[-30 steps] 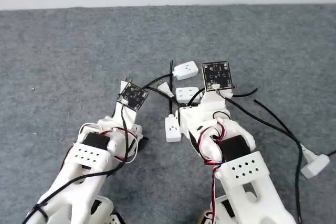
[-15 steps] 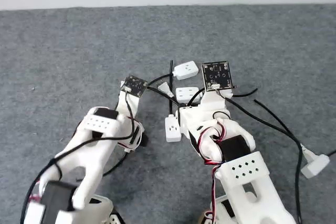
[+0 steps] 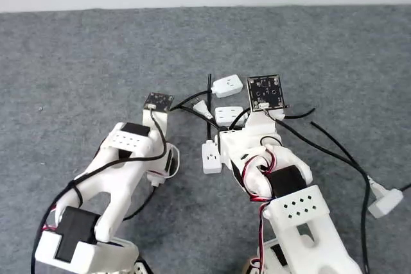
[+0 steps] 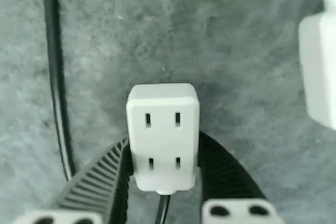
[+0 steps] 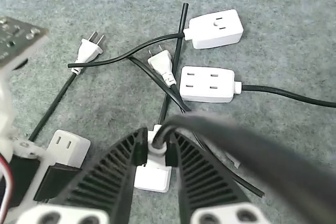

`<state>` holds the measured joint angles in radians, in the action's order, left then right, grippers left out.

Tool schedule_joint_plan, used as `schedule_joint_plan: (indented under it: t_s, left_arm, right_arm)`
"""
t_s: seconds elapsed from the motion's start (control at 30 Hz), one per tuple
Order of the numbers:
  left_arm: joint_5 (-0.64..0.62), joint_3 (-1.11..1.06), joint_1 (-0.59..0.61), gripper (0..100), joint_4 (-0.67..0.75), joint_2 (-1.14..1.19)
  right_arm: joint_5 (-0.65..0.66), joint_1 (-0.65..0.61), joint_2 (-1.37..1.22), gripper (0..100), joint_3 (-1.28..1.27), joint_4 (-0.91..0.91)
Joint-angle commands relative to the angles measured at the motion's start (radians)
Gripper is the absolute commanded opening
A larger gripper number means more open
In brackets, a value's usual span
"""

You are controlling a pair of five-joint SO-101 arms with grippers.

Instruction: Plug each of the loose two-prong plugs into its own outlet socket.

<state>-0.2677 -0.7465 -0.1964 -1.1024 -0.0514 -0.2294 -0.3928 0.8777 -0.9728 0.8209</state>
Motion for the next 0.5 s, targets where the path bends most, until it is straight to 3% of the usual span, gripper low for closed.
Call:
schedule_joint_plan:
  t_s: [0.0,0.2,0.47]
  left_arm:
    - [-0.103,0.096,-0.021,1,-0.064,0.002]
    - [-0.241,0.251,-0.077,1,-0.18,0.008]
    - [-0.299,0.3,-0.077,1,-0.149,0.021]
  right_arm:
    - [0.015,0.012,-0.004,0.8,0.049,0.022]
    - [0.015,0.01,-0.004,0.8,0.052,0.033]
    - [0.017,0.008,-0.004,0.8,0.052,0.035]
